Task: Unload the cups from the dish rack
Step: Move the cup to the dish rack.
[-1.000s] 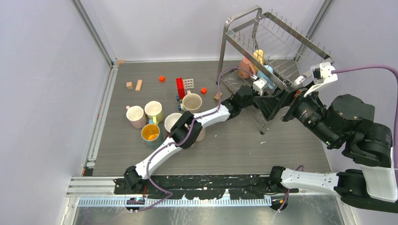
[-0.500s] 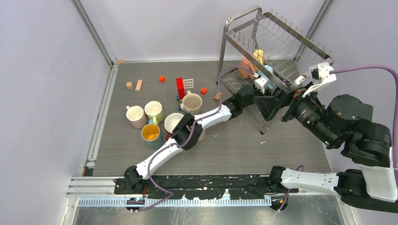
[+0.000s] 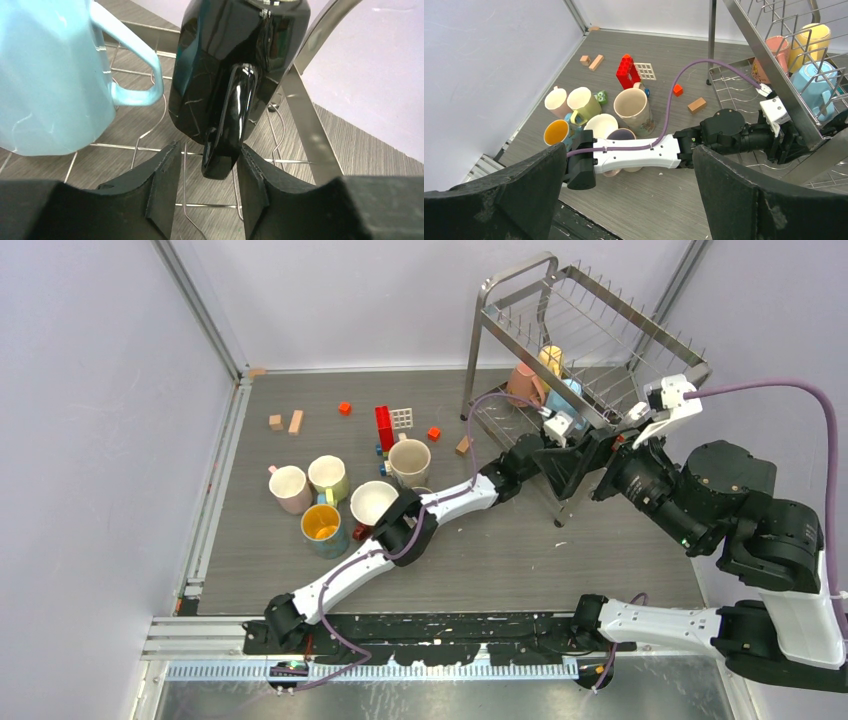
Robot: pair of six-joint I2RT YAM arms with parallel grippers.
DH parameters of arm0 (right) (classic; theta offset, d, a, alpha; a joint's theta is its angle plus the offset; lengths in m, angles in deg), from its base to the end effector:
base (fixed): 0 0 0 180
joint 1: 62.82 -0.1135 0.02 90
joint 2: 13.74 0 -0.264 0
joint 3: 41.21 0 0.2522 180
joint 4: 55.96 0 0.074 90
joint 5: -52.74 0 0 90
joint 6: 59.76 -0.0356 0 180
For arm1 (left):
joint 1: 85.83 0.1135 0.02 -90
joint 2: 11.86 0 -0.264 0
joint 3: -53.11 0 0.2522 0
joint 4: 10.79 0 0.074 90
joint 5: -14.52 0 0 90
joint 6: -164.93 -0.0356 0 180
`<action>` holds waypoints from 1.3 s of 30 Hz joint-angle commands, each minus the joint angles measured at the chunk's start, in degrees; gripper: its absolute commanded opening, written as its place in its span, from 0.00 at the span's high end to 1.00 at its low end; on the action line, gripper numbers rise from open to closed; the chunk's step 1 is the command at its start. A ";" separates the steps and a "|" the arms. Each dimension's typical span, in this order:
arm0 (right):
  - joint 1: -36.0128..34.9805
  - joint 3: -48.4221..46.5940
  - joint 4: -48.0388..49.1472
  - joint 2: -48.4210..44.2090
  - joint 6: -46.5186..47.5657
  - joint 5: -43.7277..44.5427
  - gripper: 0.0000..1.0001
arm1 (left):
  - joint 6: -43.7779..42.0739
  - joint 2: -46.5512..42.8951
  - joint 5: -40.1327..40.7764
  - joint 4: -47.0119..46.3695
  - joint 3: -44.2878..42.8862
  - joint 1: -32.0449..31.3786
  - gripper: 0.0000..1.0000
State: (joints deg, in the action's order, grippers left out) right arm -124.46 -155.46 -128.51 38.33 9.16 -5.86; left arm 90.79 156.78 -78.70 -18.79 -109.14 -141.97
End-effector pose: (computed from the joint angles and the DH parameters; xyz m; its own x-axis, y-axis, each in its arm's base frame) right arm 0.0534 0.0599 0.5260 -0.2624 0.1602 -0.9516 -0.4429 0.8561 0.2663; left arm 0.3543 -0.5317 0.1405 -0.2201 -0.1617 -0.9620 0.8319 0.4839 -0.2717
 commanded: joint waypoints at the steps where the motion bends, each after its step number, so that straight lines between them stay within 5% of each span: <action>1: -0.02 0.37 2.48 0.41 1.12 0.22 0.00 | -1.18 0.33 2.00 -5.97 -3.37 -0.19 0.56; 5: -0.04 0.58 2.66 0.68 1.37 0.24 0.00 | -1.42 0.37 2.21 -5.93 -3.88 -0.22 0.62; 12: -0.02 0.75 2.93 0.92 1.47 0.23 0.00 | -1.88 -0.57 0.78 -5.96 -3.41 -0.20 0.90; 39: 0.02 2.51 4.28 -0.47 0.98 1.26 0.00 | -10.75 -23.62 -4.33 -14.94 26.79 -0.20 1.00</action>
State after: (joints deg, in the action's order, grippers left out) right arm -124.46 -153.29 -127.06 38.64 9.77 -5.77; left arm 82.76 141.52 -81.93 -25.57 -85.49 -141.97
